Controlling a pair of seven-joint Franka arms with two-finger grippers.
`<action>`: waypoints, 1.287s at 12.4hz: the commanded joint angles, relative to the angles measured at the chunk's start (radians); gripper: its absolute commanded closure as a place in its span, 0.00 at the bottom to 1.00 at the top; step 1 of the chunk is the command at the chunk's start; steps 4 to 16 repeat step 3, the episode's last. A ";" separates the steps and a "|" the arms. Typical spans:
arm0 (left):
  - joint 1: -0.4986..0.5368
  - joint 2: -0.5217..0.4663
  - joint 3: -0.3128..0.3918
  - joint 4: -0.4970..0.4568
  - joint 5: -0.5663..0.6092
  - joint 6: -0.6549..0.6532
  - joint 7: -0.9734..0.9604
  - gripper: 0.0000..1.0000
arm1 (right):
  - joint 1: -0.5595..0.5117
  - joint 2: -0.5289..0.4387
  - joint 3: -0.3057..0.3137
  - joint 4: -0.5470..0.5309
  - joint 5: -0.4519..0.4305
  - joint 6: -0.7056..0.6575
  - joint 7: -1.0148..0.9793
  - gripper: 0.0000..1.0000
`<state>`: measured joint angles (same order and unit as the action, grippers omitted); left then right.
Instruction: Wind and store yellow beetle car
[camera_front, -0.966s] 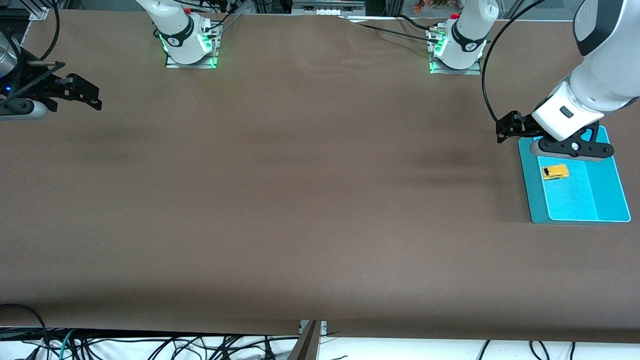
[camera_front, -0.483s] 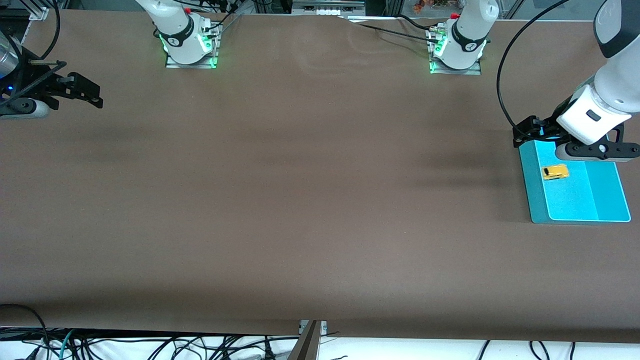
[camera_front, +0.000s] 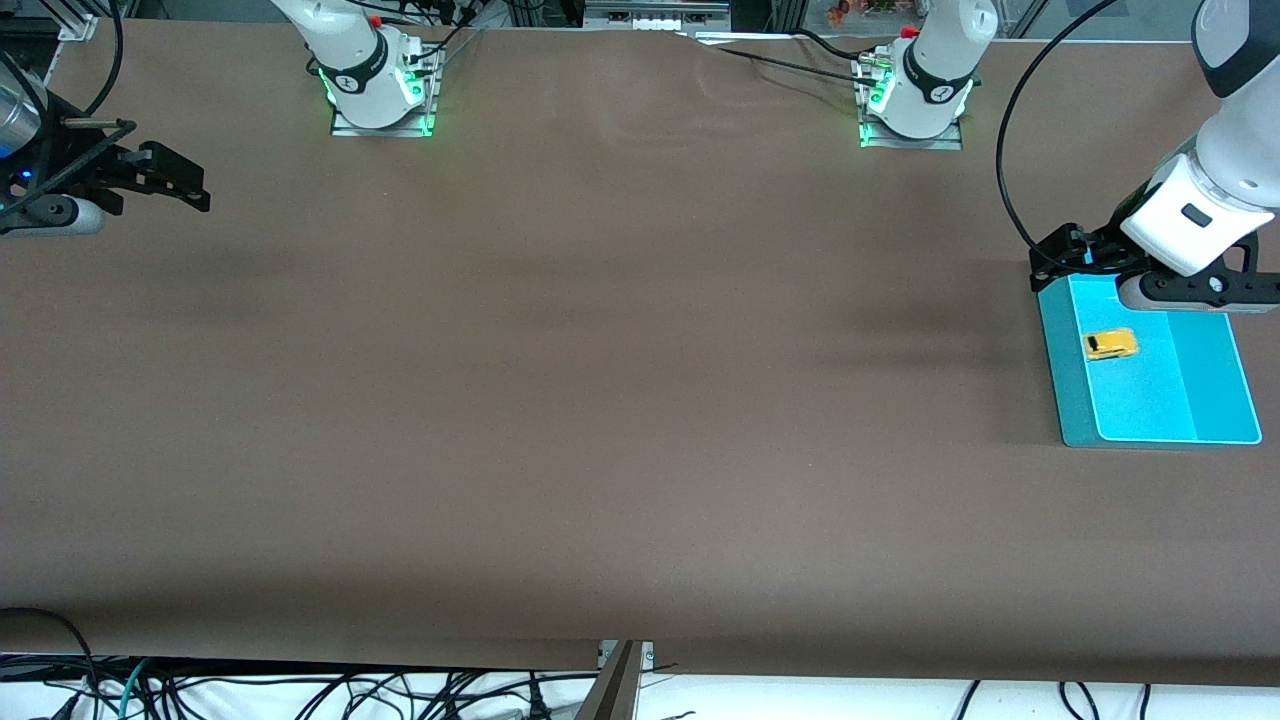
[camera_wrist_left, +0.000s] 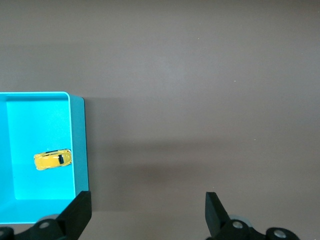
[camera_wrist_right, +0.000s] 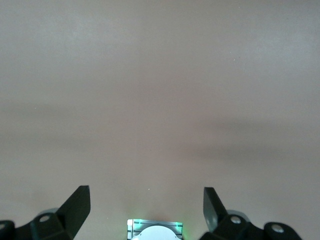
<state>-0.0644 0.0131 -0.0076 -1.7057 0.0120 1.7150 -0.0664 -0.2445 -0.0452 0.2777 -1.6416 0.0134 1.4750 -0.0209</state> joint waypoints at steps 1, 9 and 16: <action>0.012 -0.036 -0.003 -0.046 -0.020 0.014 0.005 0.00 | 0.001 0.002 -0.002 0.020 0.016 -0.018 0.015 0.00; 0.014 -0.039 -0.003 -0.048 -0.020 0.014 0.007 0.00 | 0.001 0.002 -0.002 0.020 0.017 -0.016 0.015 0.00; 0.014 -0.039 -0.003 -0.048 -0.020 0.014 0.007 0.00 | 0.001 0.002 -0.002 0.020 0.017 -0.016 0.015 0.00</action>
